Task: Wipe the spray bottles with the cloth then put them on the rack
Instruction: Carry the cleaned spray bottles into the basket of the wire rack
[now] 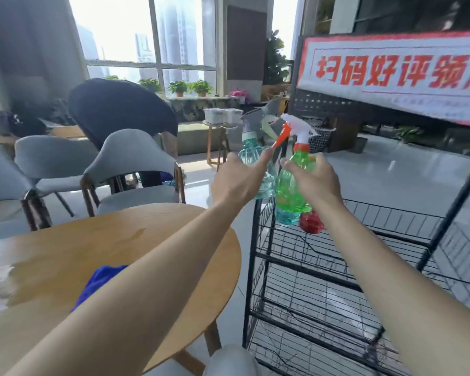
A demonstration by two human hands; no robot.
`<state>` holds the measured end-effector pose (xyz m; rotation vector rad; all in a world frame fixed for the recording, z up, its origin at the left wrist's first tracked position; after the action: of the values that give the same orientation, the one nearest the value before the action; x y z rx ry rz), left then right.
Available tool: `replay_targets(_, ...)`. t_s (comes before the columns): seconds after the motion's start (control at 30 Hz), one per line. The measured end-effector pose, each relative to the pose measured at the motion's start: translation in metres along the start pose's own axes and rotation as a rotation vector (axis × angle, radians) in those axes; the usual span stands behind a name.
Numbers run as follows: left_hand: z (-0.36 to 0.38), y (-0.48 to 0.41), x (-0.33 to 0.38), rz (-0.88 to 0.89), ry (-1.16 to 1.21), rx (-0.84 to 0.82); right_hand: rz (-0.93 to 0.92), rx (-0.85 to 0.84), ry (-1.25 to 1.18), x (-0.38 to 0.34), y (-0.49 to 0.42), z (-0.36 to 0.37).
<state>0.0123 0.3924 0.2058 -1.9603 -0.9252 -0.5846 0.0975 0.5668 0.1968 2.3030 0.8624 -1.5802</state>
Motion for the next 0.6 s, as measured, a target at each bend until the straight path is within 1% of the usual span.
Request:
replay_targets(0.13, 0.062, -0.002, 0.027, 0.050, -0.005, -0.064, 0.067, 0.037, 0.020, 0.039, -0.026, -0.050)
replay_targets(0.27, 0.127, 0.002, 0.033, 0.021, 0.000, -0.155, 0.147, 0.041, 0.028, 0.084, -0.041, -0.080)
replay_targets(0.37, 0.179, 0.007, 0.030, 0.008, 0.032, -0.230, 0.222, 0.051, 0.063, 0.125, -0.058, -0.096)
replay_targets(0.43, 0.207, 0.011, 0.025, 0.001, 0.034, -0.316, 0.257, 0.037, 0.087, 0.145, -0.064, -0.098)
replay_targets(0.53, 0.237, 0.019, 0.020, -0.001, -0.090, -0.445, 0.289, 0.021, 0.129, 0.174, -0.076, -0.099)
replay_targets(0.6, 0.259, 0.021, 0.016, -0.018, -0.103, -0.499, 0.307, 0.019, 0.142, 0.191, -0.085, -0.100)
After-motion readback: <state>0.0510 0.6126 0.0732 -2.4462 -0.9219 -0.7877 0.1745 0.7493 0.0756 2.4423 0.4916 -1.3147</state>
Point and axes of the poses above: each hand's wrist, its own y-axis away from the middle knuckle, its own z-axis out of the palm, x = y × z, the point moved 5 cm from there along -y, towards the middle knuckle, and after that the axes turned 13 degrees about z, right-handed, at the moved point
